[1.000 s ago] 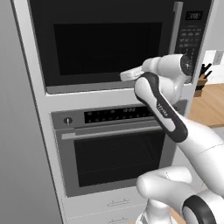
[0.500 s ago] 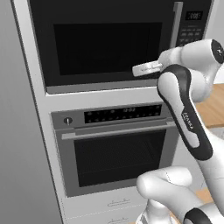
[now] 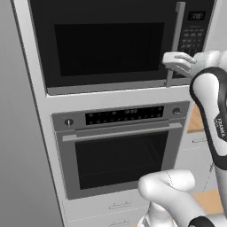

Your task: Open the microwave, place the bowl with waffle inside the microwave, then close the microwave door and turn it on.

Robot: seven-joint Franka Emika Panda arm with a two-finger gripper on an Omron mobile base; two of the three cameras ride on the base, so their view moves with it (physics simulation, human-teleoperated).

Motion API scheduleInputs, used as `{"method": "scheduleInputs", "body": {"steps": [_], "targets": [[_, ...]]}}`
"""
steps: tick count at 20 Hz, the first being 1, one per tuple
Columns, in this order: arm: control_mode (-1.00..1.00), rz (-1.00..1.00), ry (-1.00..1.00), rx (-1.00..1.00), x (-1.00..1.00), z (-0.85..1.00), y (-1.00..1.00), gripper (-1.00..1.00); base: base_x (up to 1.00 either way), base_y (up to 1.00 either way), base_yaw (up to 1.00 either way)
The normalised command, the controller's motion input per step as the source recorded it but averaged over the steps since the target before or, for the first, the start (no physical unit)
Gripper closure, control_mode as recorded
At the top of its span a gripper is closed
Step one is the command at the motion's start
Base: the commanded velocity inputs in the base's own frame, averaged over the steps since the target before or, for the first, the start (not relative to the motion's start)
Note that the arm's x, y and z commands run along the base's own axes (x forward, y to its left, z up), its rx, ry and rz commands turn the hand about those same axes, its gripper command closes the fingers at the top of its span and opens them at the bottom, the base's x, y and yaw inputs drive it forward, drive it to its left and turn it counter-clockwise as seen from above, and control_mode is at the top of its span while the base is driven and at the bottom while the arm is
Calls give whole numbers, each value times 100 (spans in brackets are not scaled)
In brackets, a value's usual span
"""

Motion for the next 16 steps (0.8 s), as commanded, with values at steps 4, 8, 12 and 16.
{"method": "scheduleInputs", "body": {"steps": [4,8,12,16], "targets": [[-100,-27,33,56,-61,16,-74,100,0,0,0],[-100,-14,33,59,0,0,-65,100,0,0,0],[-100,-2,15,55,12,0,-78,100,0,0,0],[-100,0,2,23,-1,-4,-46,100,0,0,0]]}}
